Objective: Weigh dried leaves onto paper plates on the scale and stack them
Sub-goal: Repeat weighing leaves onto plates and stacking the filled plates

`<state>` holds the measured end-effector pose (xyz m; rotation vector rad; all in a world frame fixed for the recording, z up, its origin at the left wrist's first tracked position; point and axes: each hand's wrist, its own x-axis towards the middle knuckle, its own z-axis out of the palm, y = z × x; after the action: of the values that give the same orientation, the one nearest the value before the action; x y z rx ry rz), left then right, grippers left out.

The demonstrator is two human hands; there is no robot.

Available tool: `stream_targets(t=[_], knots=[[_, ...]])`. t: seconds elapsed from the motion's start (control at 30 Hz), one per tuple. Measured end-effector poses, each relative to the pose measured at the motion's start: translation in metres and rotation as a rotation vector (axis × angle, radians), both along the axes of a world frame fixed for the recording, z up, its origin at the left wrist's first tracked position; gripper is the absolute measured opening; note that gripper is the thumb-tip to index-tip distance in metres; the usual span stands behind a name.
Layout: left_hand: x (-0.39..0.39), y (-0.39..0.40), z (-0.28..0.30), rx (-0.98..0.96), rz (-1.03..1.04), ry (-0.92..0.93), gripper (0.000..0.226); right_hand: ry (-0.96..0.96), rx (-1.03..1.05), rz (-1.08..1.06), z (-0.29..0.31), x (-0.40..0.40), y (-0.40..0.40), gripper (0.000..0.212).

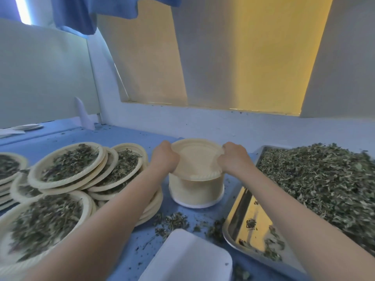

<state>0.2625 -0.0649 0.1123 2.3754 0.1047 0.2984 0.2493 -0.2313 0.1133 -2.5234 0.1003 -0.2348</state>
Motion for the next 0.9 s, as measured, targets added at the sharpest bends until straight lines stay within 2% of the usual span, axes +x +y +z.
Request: stream_targets(t=[0.1,0.23,0.33,0.53,0.63,0.7,0.73,0.83,0.9], knots=[[-0.044,0.012,-0.008,-0.159,-0.045,-0.016,0.037,-0.028,0.043,0.063,-0.011,-0.041,-0.004,0.037],[-0.103,0.028,-0.038,-0.289,-0.082,0.052,0.031,-0.025,-0.038,0.141,-0.047,-0.099,-0.007,0.028],[-0.132,0.035,-0.067,-0.303,-0.066,0.132,0.041,-0.01,-0.03,0.146,-0.072,-0.13,-0.003,0.02],[-0.147,0.042,-0.104,-0.227,-0.045,0.163,0.039,0.02,-0.156,0.102,-0.105,-0.143,0.006,0.022],[-0.145,0.039,-0.114,-0.215,-0.021,0.201,0.038,0.031,-0.215,0.079,-0.115,-0.143,0.008,0.036],[-0.143,0.04,-0.118,-0.225,-0.026,0.228,0.035,0.014,-0.202,0.067,-0.117,-0.142,0.008,0.04],[-0.142,0.043,-0.119,-0.239,-0.036,0.229,0.041,0.014,-0.182,0.069,-0.118,-0.141,0.007,0.041],[-0.138,0.053,-0.122,-0.391,-0.018,0.198,0.059,0.008,-0.09,0.08,-0.119,-0.141,0.005,0.05],[-0.138,0.057,-0.123,-0.531,-0.002,0.192,0.047,-0.003,-0.033,0.077,-0.119,-0.141,0.005,0.055]])
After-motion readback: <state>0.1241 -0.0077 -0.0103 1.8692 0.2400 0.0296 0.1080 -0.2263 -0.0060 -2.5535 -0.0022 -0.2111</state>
